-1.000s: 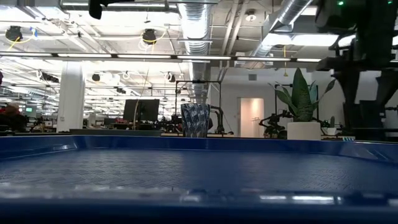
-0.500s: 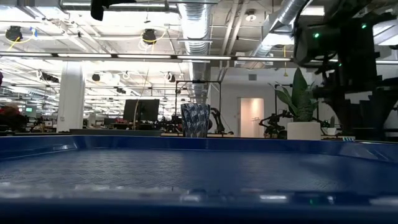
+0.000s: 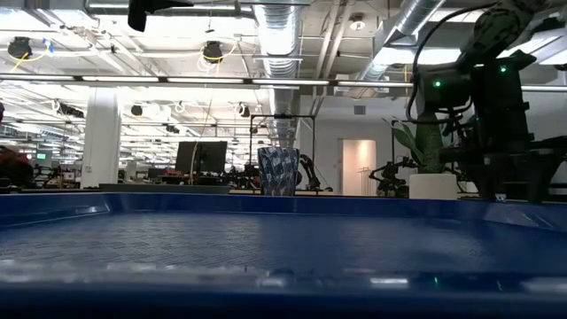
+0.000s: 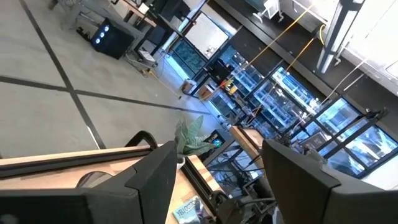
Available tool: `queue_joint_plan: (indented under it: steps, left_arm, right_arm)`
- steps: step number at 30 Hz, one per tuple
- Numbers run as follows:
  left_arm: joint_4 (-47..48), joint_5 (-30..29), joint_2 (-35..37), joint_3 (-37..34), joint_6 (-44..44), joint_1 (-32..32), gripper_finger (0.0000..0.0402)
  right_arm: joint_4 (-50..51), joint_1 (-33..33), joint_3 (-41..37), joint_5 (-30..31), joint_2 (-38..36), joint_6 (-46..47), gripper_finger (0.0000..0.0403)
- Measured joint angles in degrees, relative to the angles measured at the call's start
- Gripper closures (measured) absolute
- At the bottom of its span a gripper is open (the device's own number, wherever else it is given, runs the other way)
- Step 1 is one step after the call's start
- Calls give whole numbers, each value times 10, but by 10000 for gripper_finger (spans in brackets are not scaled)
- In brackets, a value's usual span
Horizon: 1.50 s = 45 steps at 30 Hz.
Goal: Pick and place plate/cup/fork/spoon on tray
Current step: Put the purple fork on the blue tray
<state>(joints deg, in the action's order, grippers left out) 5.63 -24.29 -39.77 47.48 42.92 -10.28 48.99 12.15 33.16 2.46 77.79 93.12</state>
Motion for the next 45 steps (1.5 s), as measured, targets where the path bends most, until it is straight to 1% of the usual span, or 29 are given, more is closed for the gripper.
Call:
queue_joint_plan:
  steps: [2,4,9,11,13,14,19,22,26,30,33,37,40,45]
  left_arm:
    - [4,0,0,0,0,0,179]
    - [9,0,0,0,0,0,179]
    - [16,0,0,0,10,0,179]
    - [16,0,0,0,10,0,179]
    - [16,-3,0,0,11,0,179]
    - [15,-4,0,0,11,0,179]
    - [15,-4,0,0,11,0,179]
    - [15,-4,0,0,10,0,179]
    - [15,-4,0,0,5,0,179]
    - [15,-5,0,0,-4,0,179]
    - [15,-5,0,0,-8,0,179]
    - [15,-5,0,0,-7,0,179]
    - [15,-5,0,0,-6,0,179]
    - [15,-4,0,0,-2,0,179]
  right_arm:
    - [-3,0,-2,-3,-1,0,171]
    - [-4,-1,-3,-4,-1,0,207]
    - [-8,-1,-3,-6,0,-2,317]
    - [-7,-1,-4,-10,1,-8,355]
    - [-9,-1,-4,-10,1,-19,383]
    - [-10,-1,-4,-10,1,-22,389]
    - [-10,-1,-3,-10,-11,-21,381]
    - [2,-2,6,-10,-26,-23,389]
    - [8,-2,30,-2,-49,-23,398]
    - [19,-18,64,1,-60,-30,393]
    - [14,-48,100,2,-62,-32,391]
    - [7,-107,140,2,-50,-6,393]
    - [-4,-162,169,2,-25,26,391]
    - [-20,-248,217,0,40,105,386]
